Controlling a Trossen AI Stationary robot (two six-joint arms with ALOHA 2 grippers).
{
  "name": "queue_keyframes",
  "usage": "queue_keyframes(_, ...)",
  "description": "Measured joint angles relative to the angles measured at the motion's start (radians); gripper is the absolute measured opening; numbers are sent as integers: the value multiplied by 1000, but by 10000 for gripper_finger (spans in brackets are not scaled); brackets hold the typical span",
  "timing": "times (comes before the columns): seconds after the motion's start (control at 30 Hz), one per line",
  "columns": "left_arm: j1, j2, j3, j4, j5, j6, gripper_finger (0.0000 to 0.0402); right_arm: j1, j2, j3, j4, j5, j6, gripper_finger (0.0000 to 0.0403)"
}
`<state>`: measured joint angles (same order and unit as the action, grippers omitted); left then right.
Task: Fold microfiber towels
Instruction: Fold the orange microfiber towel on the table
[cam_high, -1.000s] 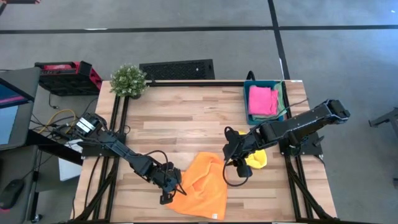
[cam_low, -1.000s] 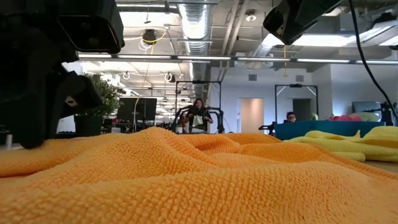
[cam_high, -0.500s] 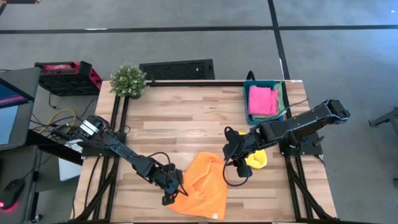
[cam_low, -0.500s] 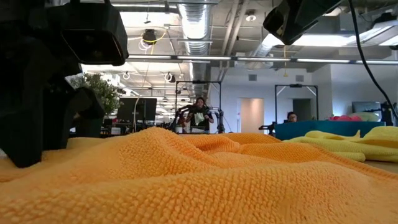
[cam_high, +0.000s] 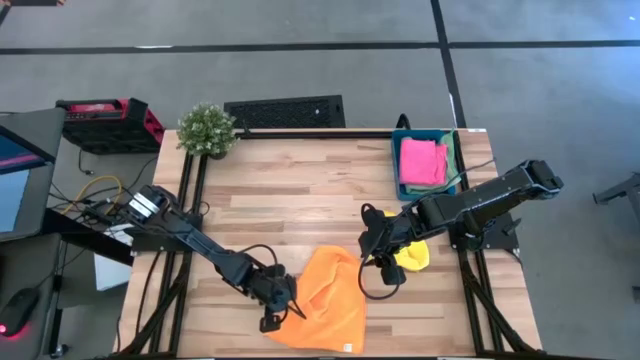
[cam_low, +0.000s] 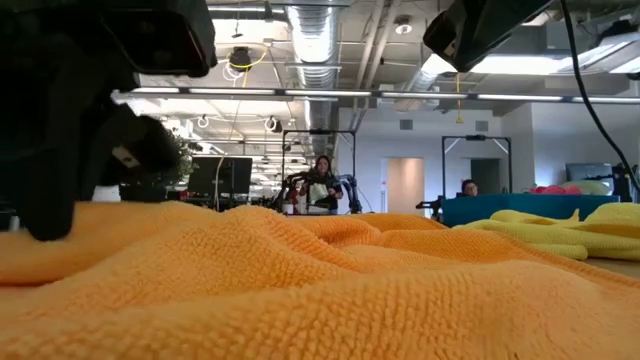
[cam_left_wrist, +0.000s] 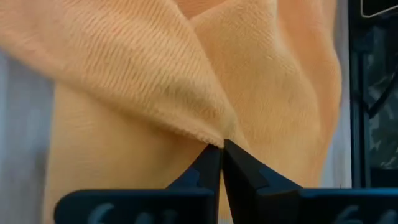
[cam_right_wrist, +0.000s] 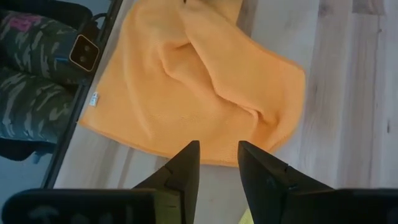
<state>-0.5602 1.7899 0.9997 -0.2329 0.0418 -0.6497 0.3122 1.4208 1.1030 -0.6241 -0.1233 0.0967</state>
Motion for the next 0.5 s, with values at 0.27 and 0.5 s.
queue_keyframes(0.27, 10, -84, 67, -261, -69, 23, 1, -39, 0, 0, 44, 76, -27, 132)
queue_keyframes(0.5, 27, -111, 129, -434, -166, 104, 0, -109, 52, 0, 179, 72, -131, 129)
